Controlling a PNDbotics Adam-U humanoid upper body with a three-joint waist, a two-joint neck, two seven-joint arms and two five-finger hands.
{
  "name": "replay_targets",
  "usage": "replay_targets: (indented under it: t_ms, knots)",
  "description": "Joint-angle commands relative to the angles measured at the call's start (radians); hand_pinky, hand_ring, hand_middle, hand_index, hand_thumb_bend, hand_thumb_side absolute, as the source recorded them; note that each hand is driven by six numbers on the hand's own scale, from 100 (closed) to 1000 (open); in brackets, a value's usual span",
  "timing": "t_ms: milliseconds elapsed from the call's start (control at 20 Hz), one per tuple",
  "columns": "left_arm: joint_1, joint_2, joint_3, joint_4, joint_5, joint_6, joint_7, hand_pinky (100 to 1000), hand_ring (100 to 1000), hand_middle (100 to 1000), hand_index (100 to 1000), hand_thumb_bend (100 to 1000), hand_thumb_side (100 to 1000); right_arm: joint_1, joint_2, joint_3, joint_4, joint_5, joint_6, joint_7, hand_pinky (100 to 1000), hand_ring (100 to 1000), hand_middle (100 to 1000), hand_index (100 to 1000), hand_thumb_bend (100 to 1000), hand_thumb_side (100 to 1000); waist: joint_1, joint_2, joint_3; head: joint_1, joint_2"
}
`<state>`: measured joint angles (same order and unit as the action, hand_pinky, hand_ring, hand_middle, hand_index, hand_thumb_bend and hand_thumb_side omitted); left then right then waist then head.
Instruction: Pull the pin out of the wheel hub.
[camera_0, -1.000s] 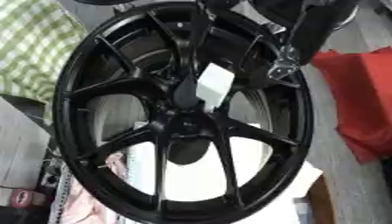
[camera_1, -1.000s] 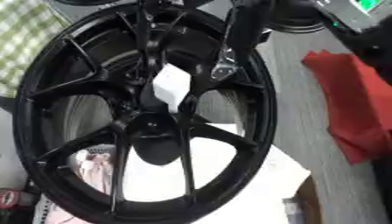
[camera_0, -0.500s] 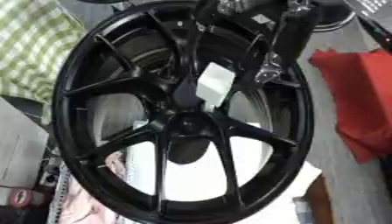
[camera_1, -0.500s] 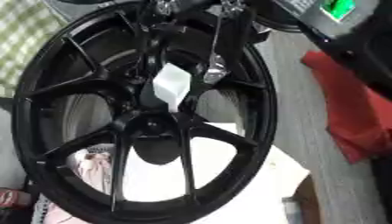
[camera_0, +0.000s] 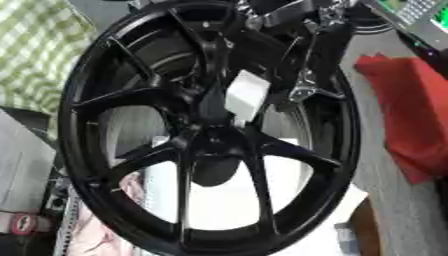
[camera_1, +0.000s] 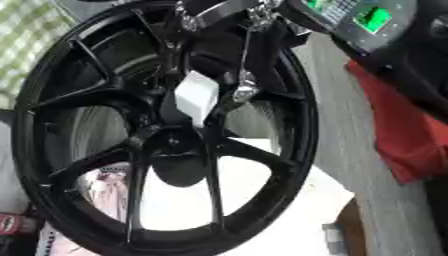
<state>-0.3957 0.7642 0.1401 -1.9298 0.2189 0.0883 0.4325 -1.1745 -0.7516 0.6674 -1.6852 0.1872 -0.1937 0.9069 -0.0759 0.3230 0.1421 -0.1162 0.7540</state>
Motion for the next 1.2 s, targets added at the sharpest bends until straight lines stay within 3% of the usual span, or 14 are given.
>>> replay_targets:
  t_ms: [50, 1200]
  knots:
    - [-0.014, 0.016, 0.013, -0.013, 0.004, 0.0, 0.001, 729, 813, 808, 864, 236, 972, -0.011, -0.01, -0.004, 0.004, -0.011, -0.004, 0.0, 879, 896, 746, 830, 515, 161, 0.008, -0.016, 0.001, -0.002, 0.004]
    - [-0.018, 0.006, 0.014, -0.011, 0.007, 0.0, 0.003, 730, 811, 803, 861, 235, 976, 0.004, 0.012, -0.004, 0.046, -0.007, 0.017, -0.003, 868, 868, 677, 753, 492, 153, 0.008, -0.009, 0.005, -0.003, 0.009]
